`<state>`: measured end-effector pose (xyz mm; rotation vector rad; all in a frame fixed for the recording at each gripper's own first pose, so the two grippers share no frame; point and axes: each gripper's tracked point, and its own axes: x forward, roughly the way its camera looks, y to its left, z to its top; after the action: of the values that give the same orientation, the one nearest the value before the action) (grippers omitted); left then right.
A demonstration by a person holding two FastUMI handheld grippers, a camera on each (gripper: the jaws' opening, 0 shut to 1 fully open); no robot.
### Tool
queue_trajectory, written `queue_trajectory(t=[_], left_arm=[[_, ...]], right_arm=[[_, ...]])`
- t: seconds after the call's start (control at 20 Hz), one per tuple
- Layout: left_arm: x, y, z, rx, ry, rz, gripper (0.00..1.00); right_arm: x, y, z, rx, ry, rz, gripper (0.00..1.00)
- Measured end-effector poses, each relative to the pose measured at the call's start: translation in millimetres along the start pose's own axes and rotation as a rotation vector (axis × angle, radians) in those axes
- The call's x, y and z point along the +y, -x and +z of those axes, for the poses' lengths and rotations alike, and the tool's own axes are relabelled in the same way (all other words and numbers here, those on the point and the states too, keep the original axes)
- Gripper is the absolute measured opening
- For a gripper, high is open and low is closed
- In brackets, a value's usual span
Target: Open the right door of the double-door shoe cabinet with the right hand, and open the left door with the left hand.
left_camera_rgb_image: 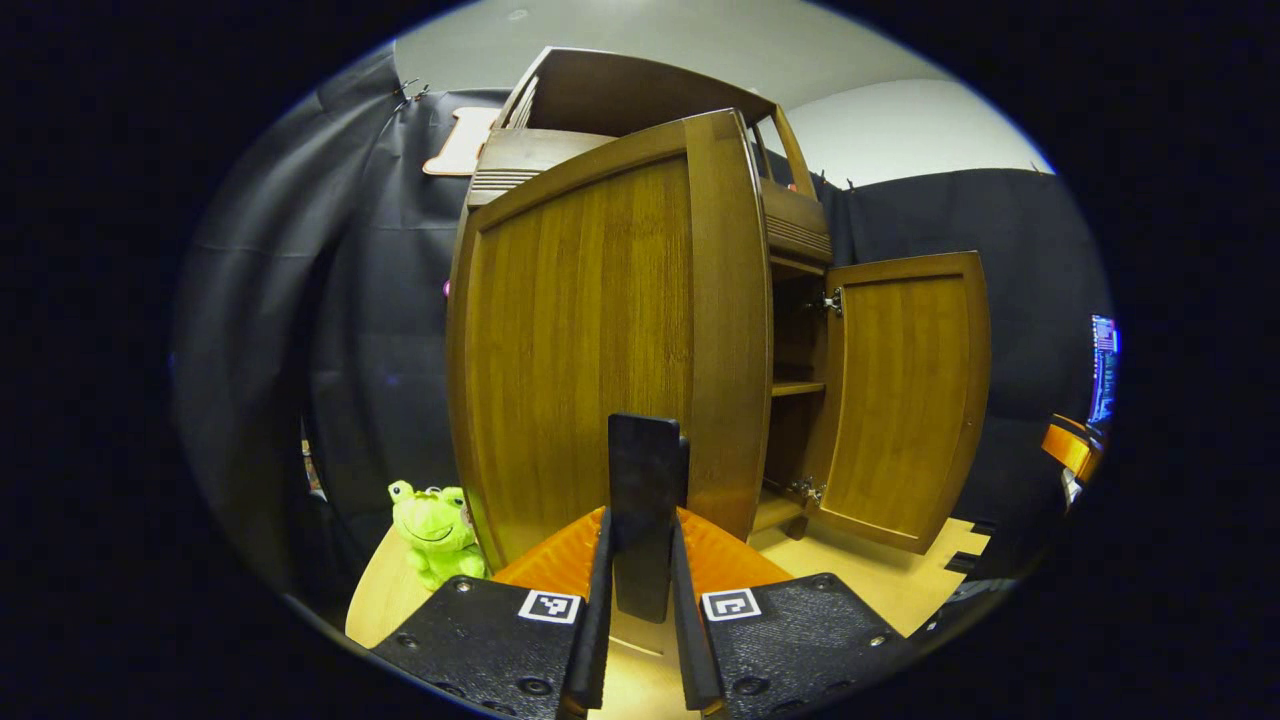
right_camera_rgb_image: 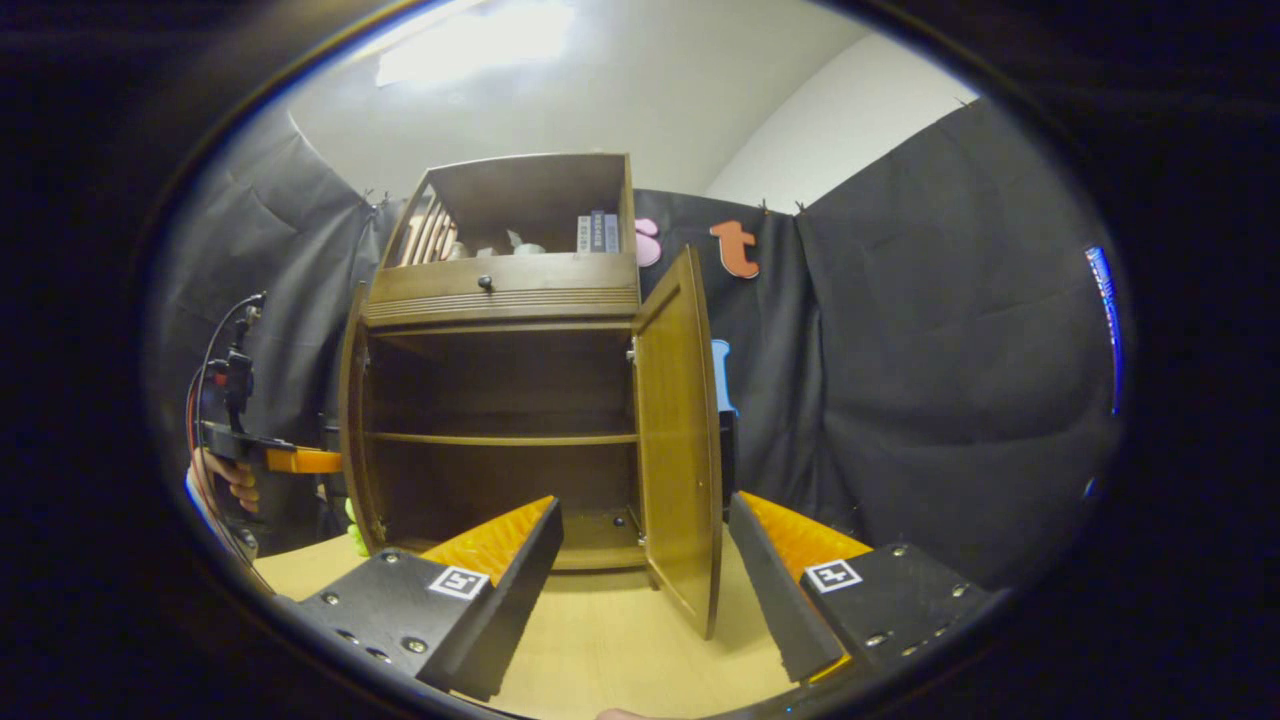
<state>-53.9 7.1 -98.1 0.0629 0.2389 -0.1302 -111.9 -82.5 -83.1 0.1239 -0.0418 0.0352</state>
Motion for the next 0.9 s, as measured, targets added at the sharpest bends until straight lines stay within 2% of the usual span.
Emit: queue_trajectory(t=[0.2,0.5,0.9], left_arm=[[6.8,7.5,-0.5,-0.010,-0.006,0.015,0.30],[23.9,23.3,-1.6,0.018,-0.053,0.076,0.28],[90.2,51.9,-0.6,0.018,-0.123,0.256,0.23]], right_arm=[[5.7,1.0,-2.6,0.009,-0.010,0.032,0.99],[4.8,3.8,1.9,0.001,-0.003,0.031,0.99],[11.4,1.0,-0.4,0.004,0.012,0.032,0.99]])
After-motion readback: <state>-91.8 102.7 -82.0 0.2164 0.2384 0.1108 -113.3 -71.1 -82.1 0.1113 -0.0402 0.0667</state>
